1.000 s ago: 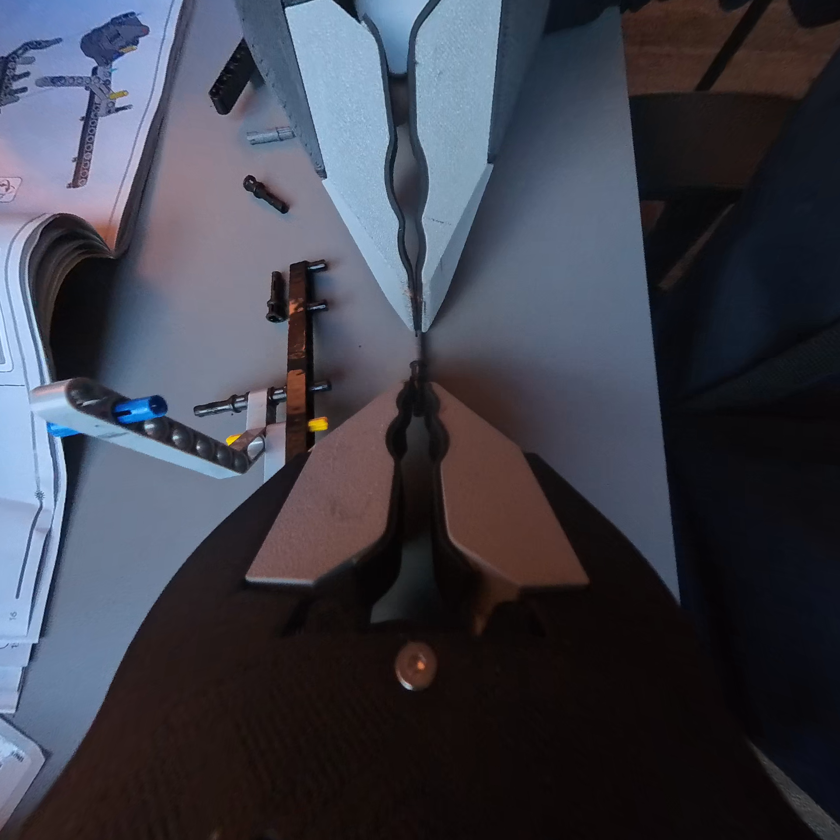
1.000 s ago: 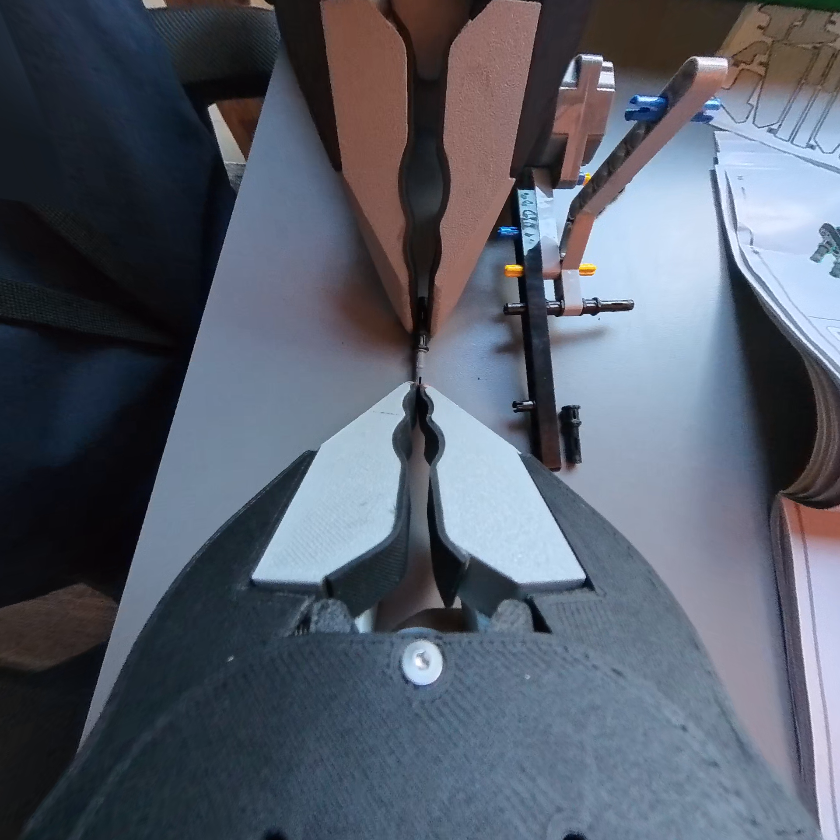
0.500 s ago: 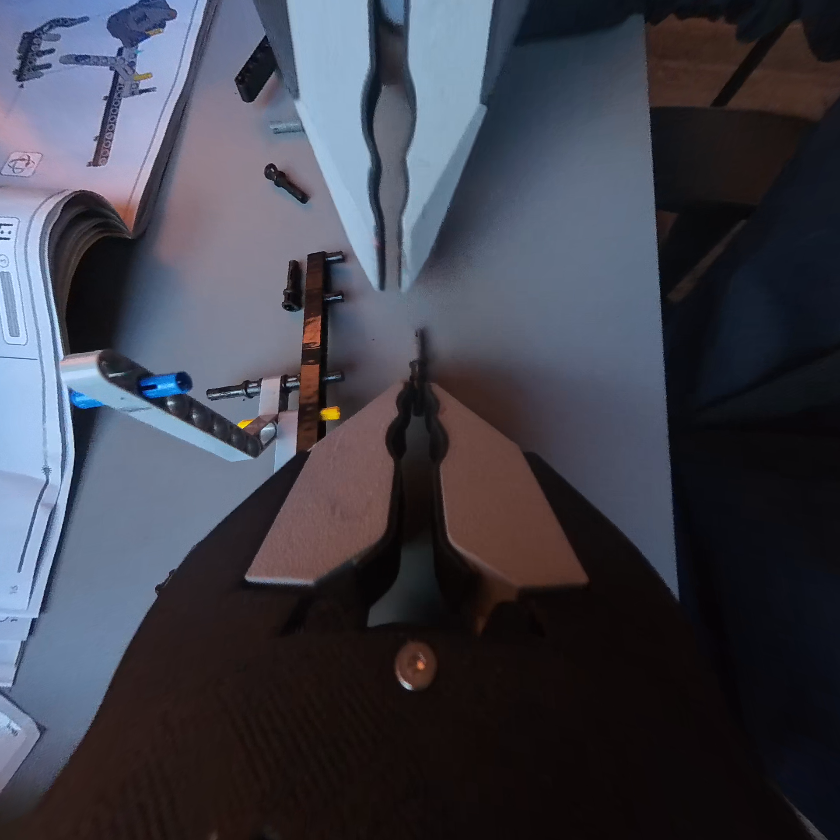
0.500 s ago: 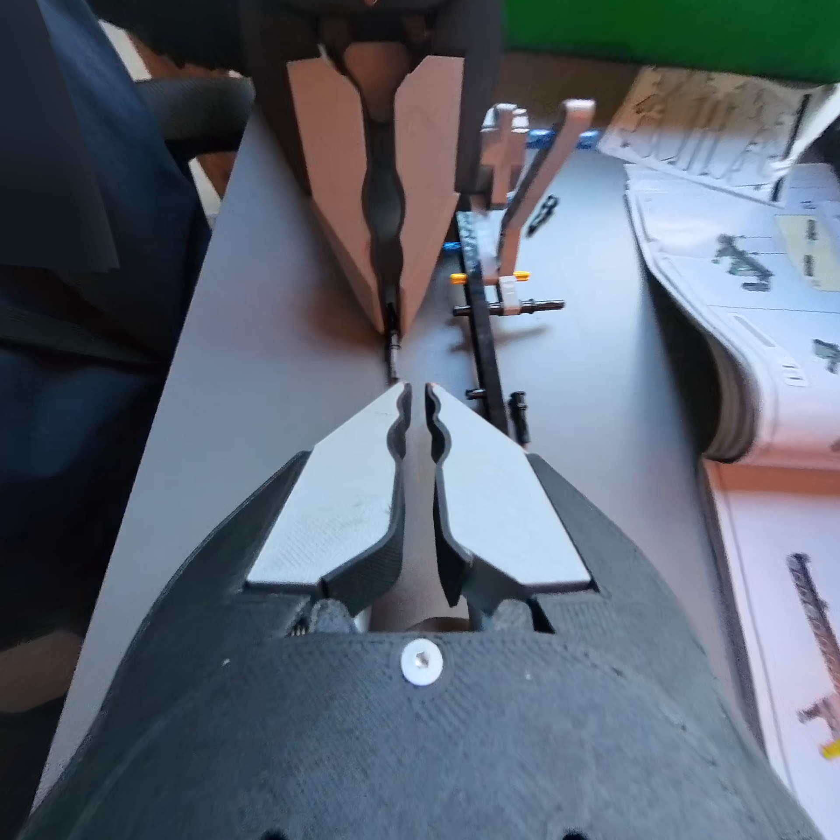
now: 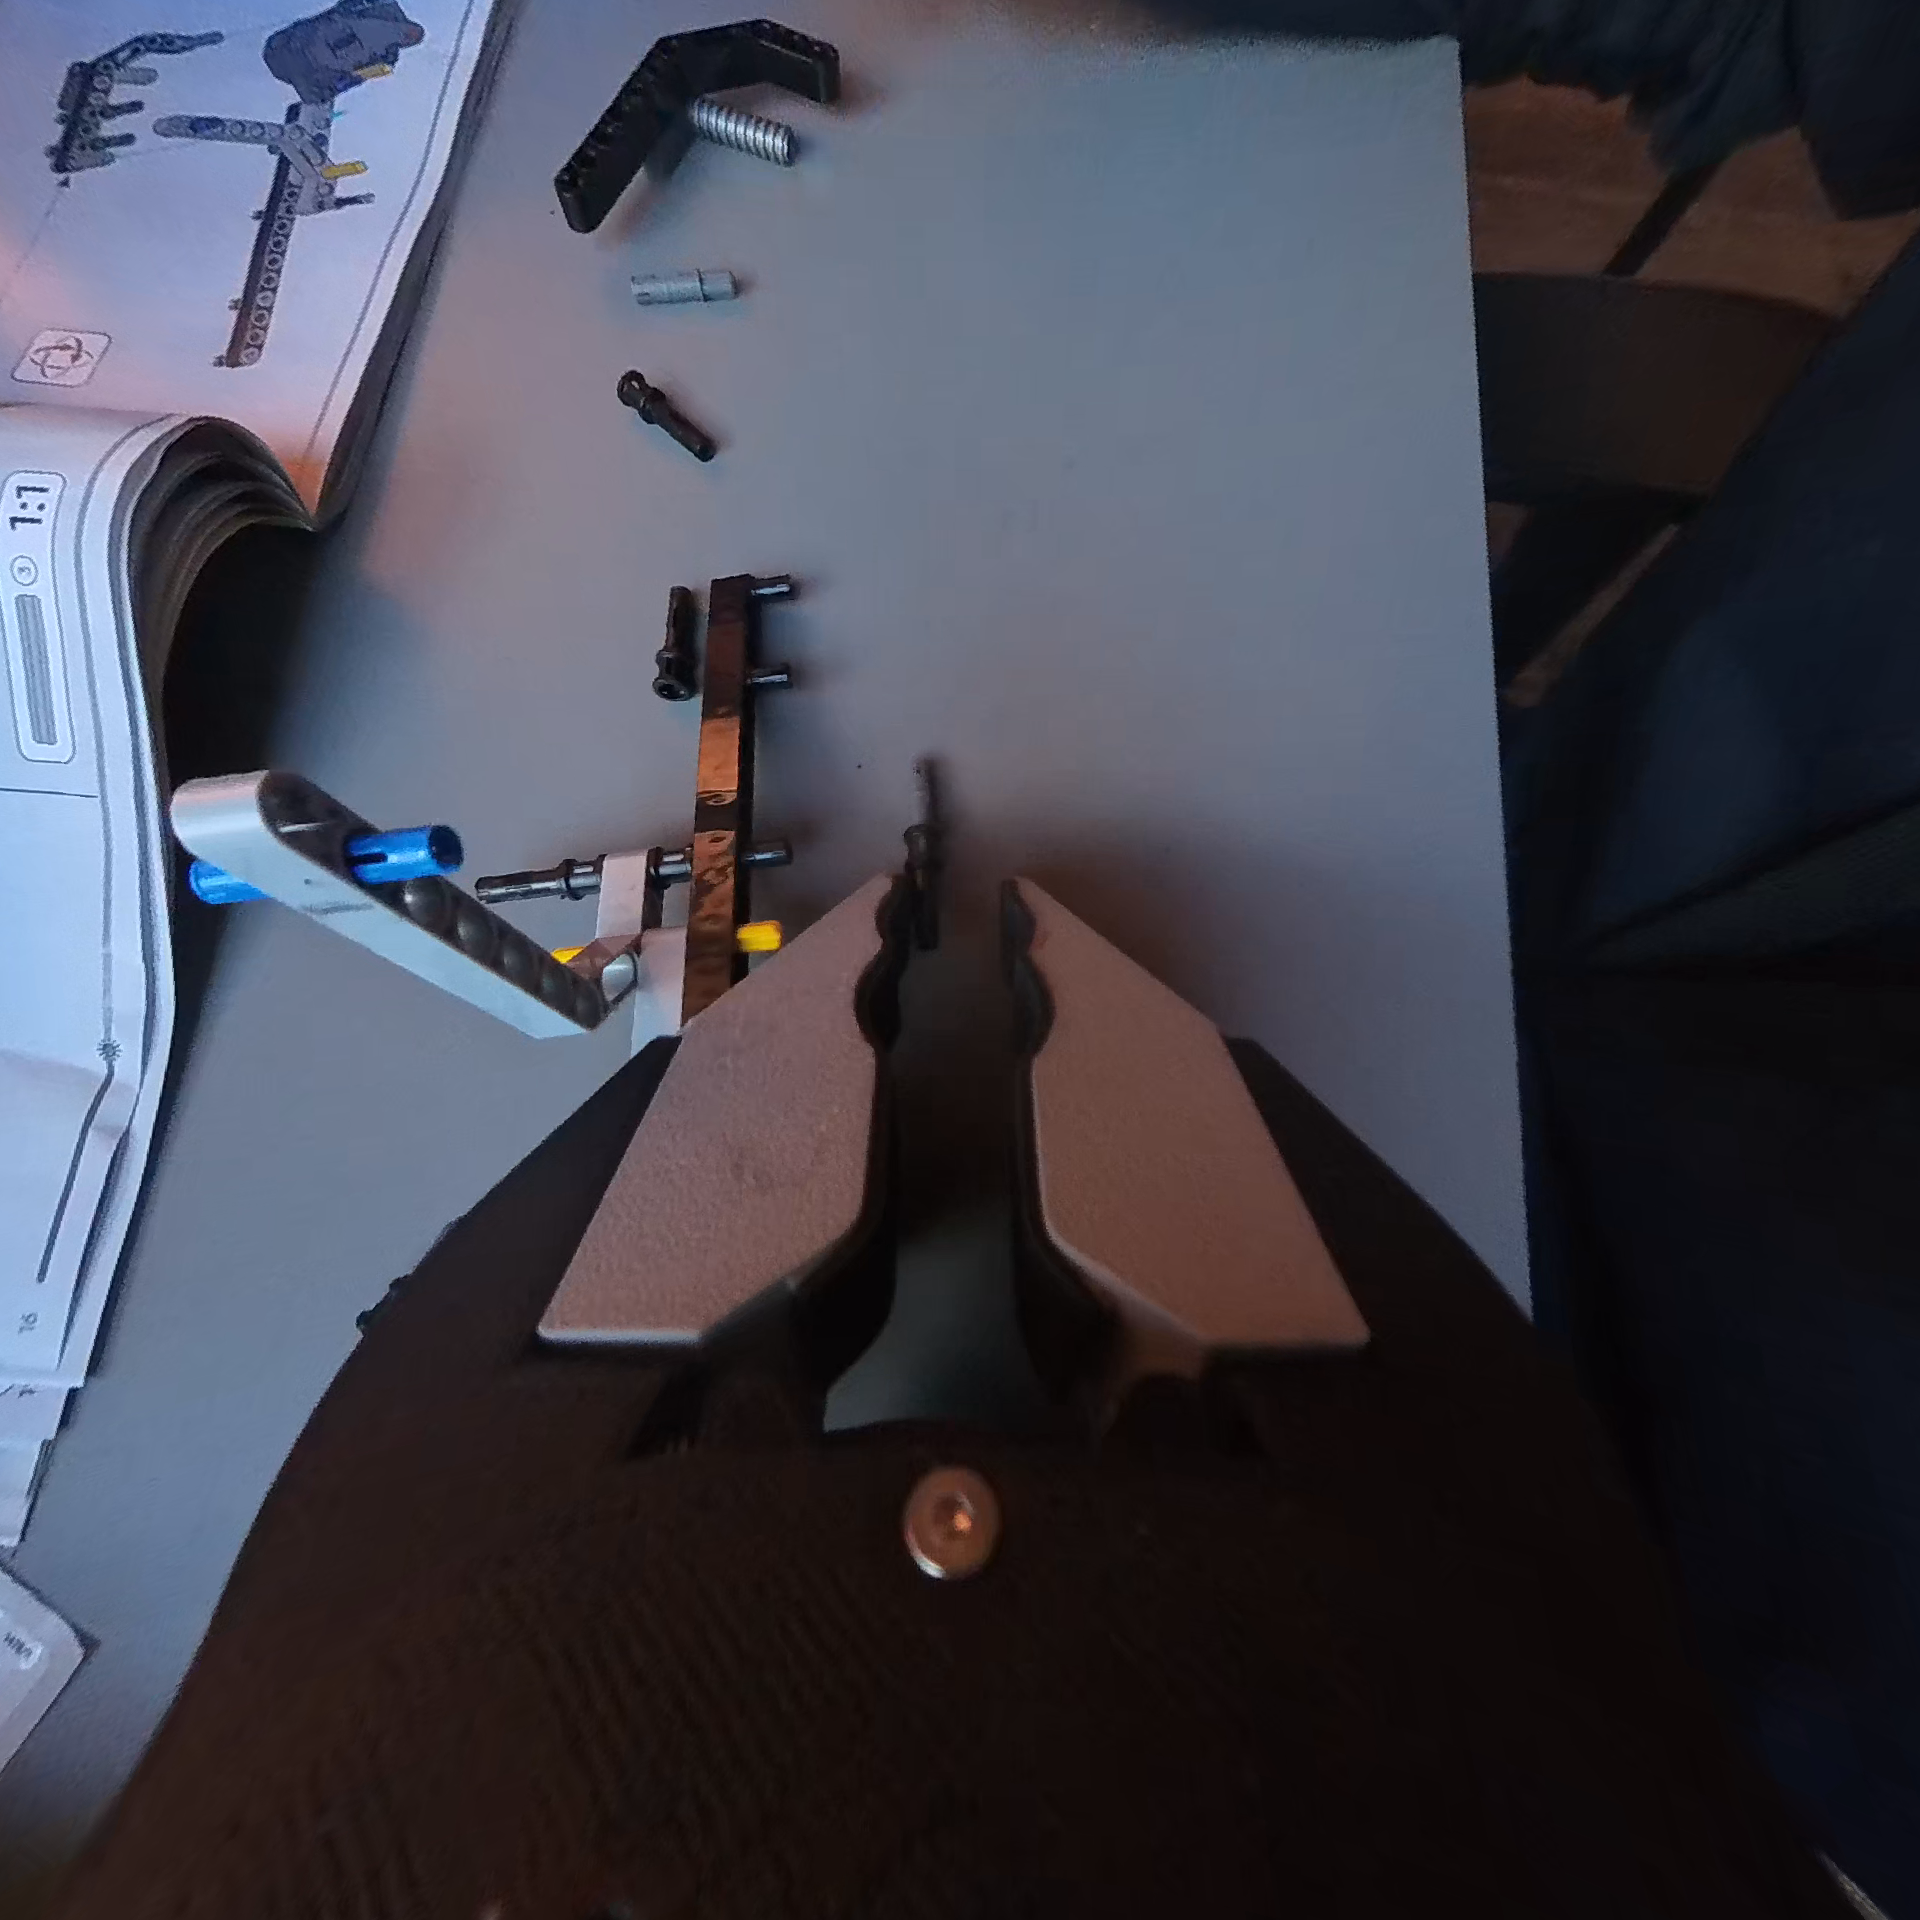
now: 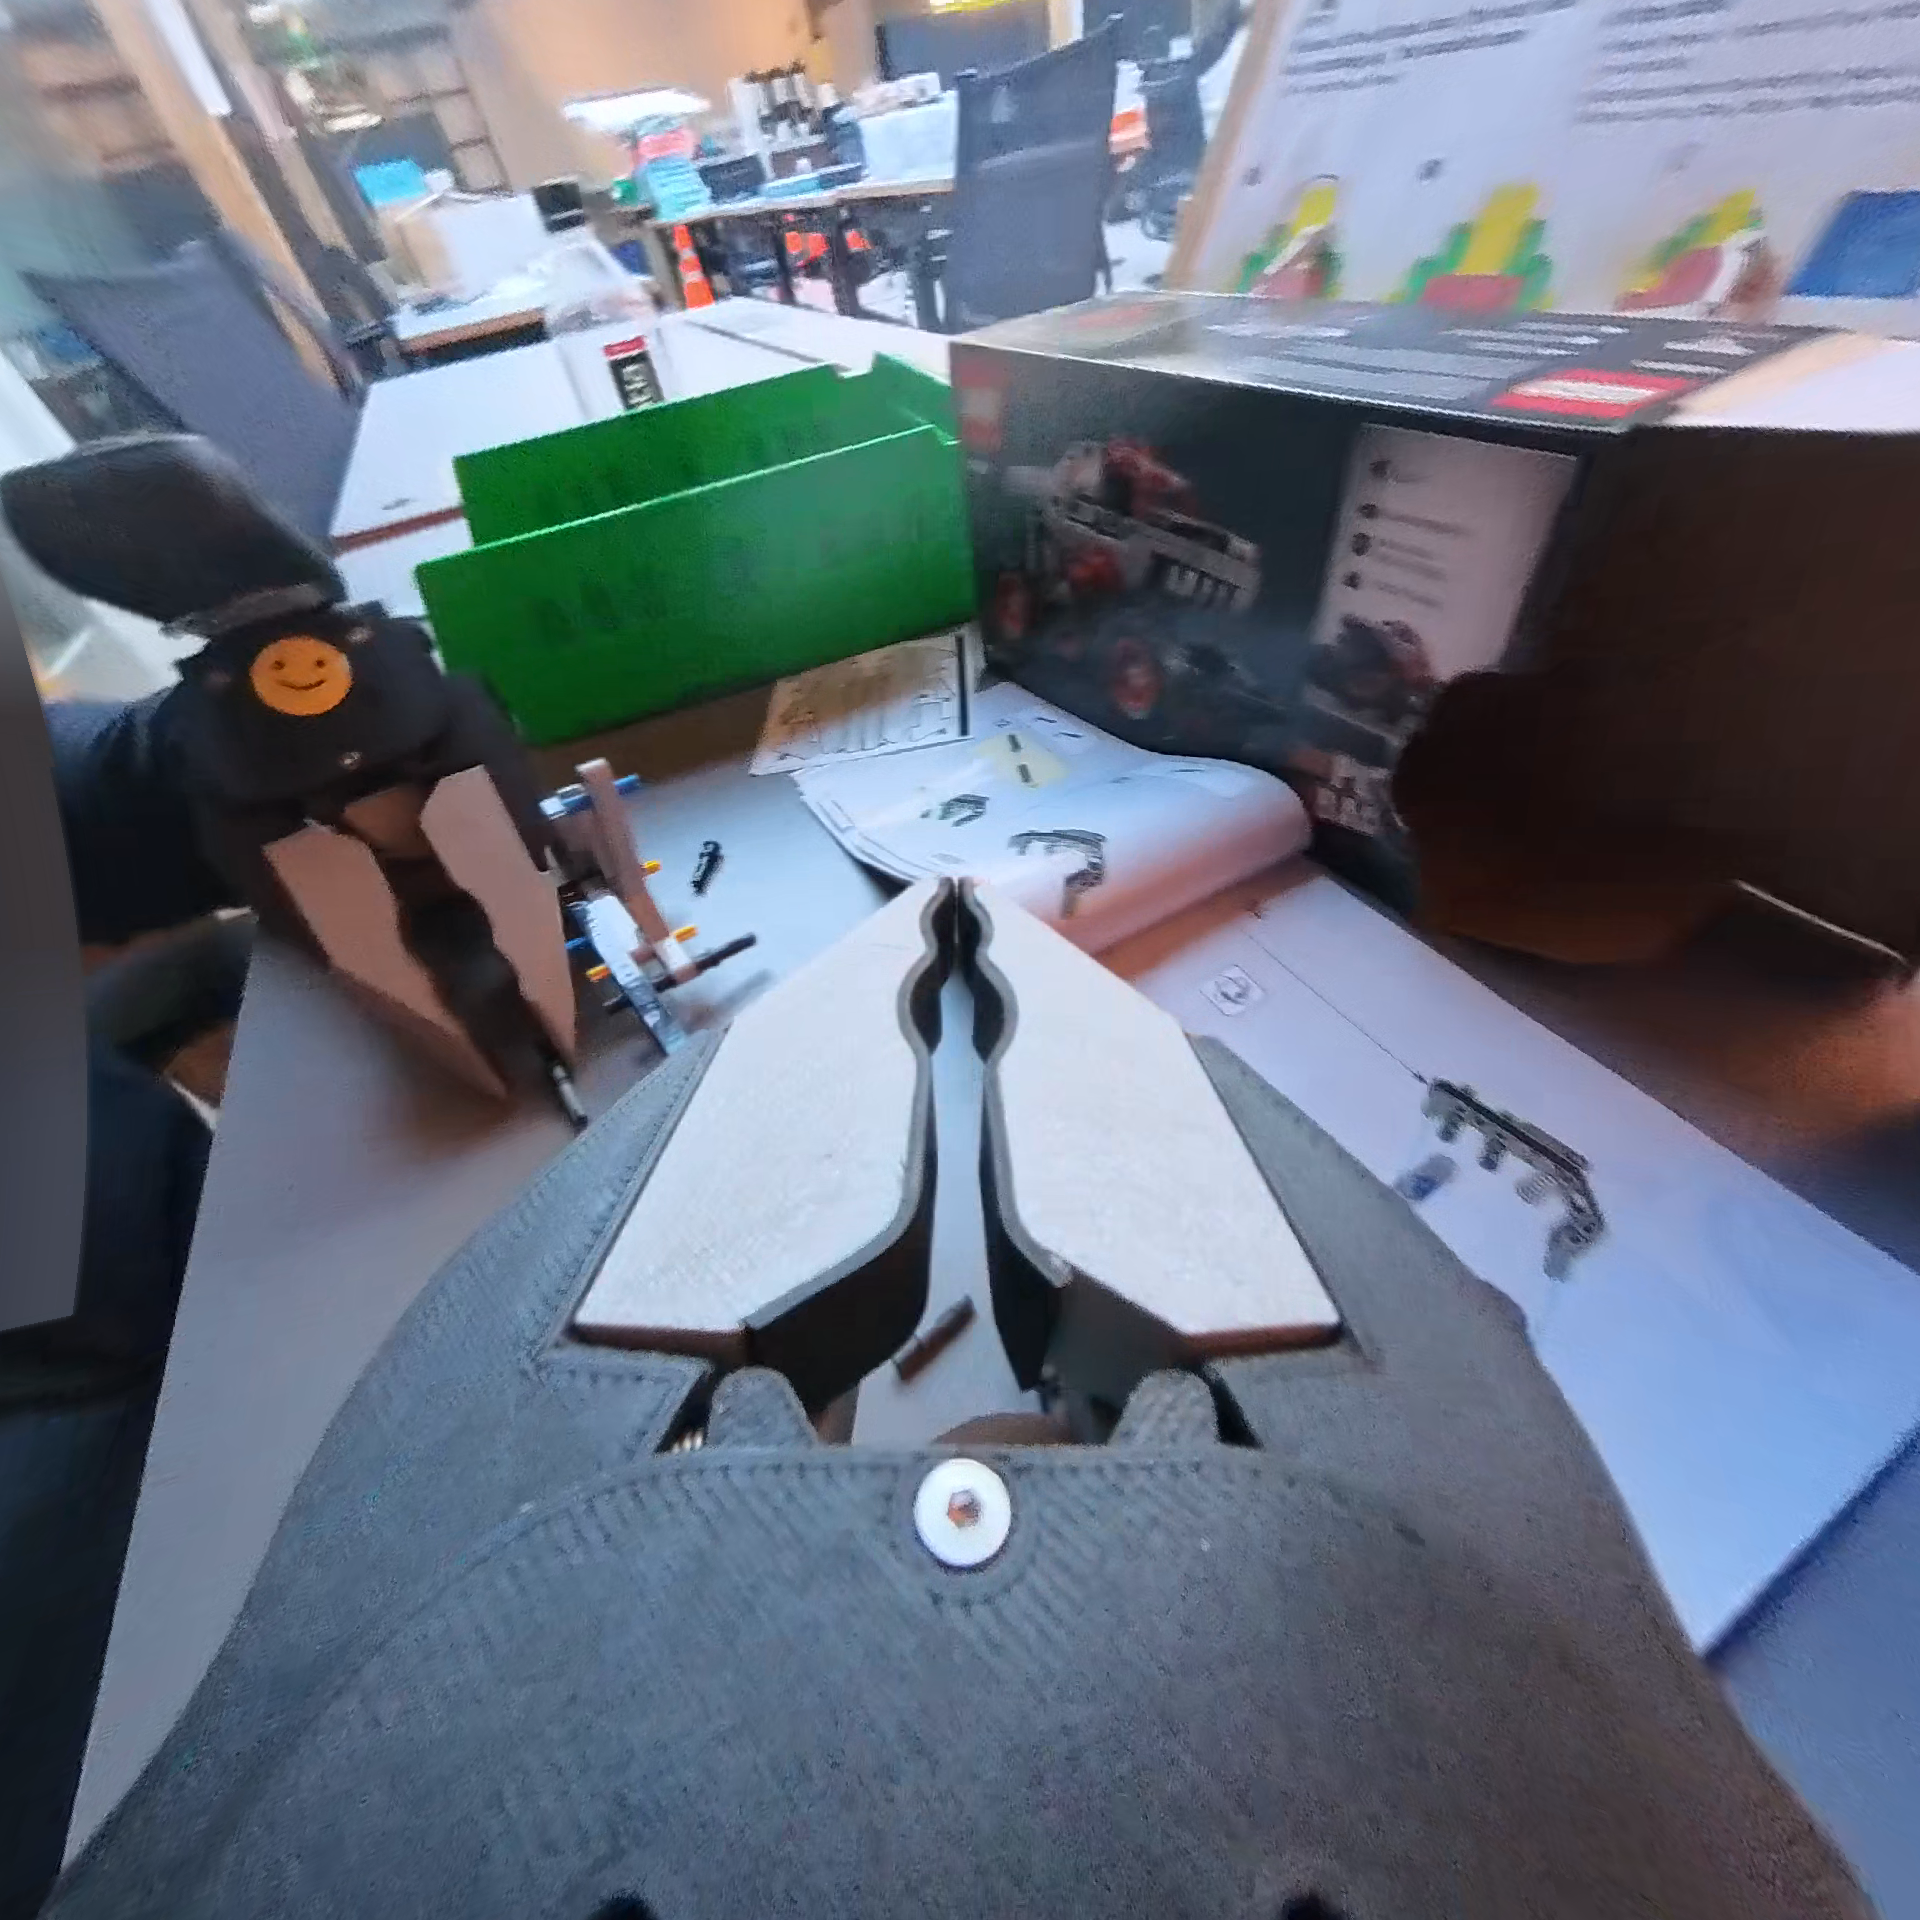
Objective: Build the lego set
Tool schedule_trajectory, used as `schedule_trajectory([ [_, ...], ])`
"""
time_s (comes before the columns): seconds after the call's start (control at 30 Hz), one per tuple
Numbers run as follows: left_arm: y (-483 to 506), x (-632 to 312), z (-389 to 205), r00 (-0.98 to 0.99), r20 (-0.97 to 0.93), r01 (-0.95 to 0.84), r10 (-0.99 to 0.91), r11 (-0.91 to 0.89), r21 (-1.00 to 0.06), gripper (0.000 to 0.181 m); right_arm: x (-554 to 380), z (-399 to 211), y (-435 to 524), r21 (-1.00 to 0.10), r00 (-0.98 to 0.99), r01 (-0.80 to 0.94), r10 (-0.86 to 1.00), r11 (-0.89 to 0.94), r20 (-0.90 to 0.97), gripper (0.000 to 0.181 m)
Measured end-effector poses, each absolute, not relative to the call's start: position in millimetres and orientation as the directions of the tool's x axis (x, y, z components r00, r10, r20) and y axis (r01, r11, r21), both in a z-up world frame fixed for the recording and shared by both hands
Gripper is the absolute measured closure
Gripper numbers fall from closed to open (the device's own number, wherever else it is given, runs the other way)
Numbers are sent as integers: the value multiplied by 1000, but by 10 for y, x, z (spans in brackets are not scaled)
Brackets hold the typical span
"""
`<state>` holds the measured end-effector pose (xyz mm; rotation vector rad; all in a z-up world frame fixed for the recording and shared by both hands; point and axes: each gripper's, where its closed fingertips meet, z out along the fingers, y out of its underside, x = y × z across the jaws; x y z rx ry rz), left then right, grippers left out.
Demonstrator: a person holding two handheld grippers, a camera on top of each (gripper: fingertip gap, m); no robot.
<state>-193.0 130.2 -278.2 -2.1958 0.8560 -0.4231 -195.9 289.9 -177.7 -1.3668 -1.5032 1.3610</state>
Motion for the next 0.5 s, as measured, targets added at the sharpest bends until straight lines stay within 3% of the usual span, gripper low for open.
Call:
schedule_trajectory([
  [0.13,1303,-1931,-2769,725,49,-438,-687,-514,-738,168,-1946,-1891,2918,-938,-219,323,955,-124,-202,180],
  [0.5,1306,-1930,-2728,725,69,-412,-685,-512,-754,168,-1852,-2436,2705,-798,-306,582,951,154,-39,174],
])
